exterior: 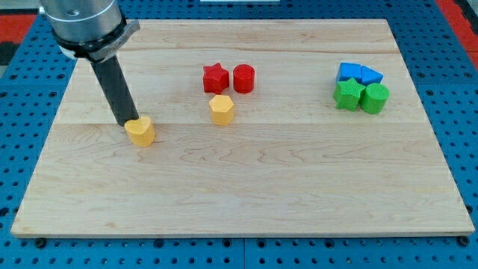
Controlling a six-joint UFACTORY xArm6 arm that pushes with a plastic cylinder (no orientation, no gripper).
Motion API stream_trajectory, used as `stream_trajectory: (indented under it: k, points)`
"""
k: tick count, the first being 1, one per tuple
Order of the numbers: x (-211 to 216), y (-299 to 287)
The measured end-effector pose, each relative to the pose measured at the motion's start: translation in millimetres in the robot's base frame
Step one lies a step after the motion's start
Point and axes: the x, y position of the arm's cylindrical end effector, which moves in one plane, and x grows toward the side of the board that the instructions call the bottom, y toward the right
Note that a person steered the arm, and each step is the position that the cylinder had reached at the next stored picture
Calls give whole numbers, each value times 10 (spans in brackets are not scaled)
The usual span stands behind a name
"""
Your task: Nudge the yellow hexagon down a bit
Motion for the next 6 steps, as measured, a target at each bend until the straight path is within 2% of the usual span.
stream_trajectory:
  k: [1, 2, 4, 6]
  points:
    - [1, 0]
    - [-354, 218]
    - [-448, 1370]
    - [-1093, 1563]
